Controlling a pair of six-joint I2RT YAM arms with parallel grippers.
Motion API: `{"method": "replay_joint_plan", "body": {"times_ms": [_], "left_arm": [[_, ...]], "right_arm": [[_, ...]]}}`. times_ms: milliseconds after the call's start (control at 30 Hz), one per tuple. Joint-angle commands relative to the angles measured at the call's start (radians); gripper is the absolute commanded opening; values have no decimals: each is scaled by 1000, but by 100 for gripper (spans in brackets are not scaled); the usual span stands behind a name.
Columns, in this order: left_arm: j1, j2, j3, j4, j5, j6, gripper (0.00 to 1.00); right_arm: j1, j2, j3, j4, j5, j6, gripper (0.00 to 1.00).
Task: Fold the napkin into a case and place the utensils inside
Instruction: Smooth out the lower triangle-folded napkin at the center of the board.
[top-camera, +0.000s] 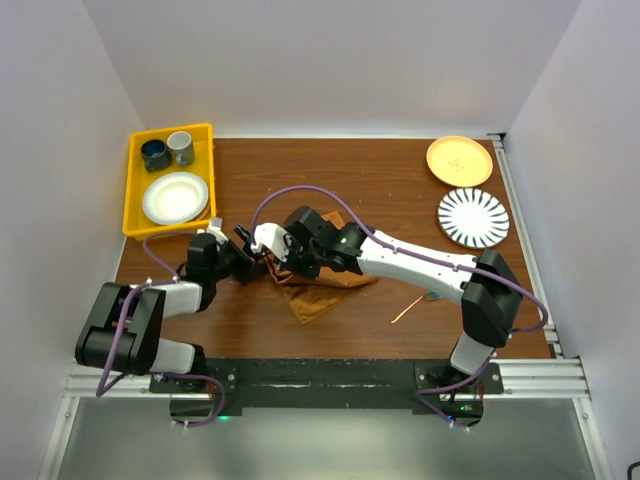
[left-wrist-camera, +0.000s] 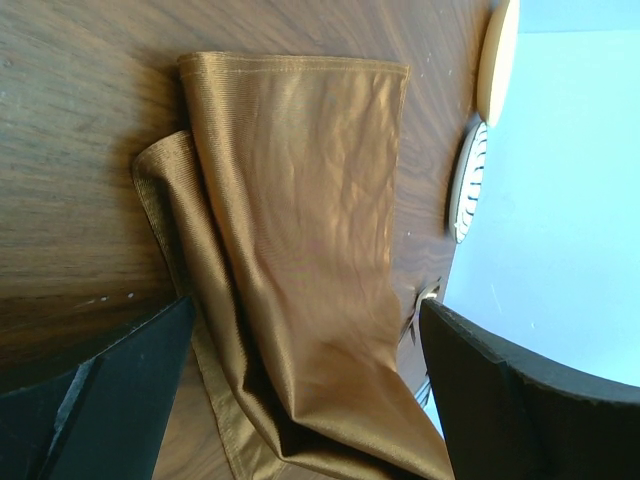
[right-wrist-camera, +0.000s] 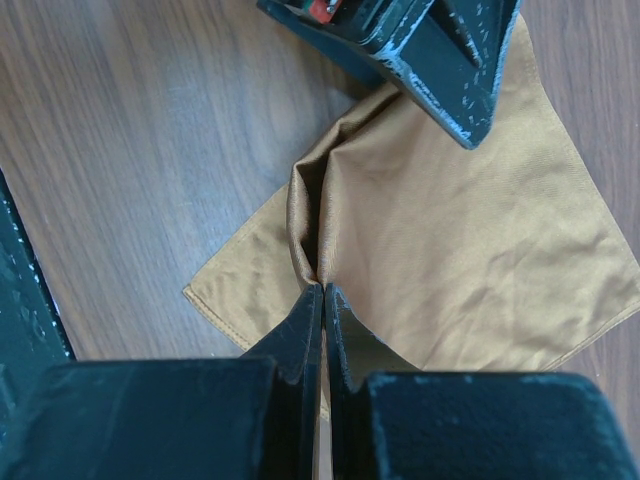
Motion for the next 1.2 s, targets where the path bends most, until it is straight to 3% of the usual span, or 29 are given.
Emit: {"method": "replay_joint_plan", "body": {"times_ms": [0,700,1167], "left_arm": [[-15,16,35,79,-27,-14,100],[-42,58,70,70,-59,6,100],[-49,100,150,-133,-128,118,100]], "right_arm": [[1,-61,35,-3,-18,2,0],[1,-58,33,-1,-44,7,0],[3,-62,-8,-3,-67,-4,0]]}}
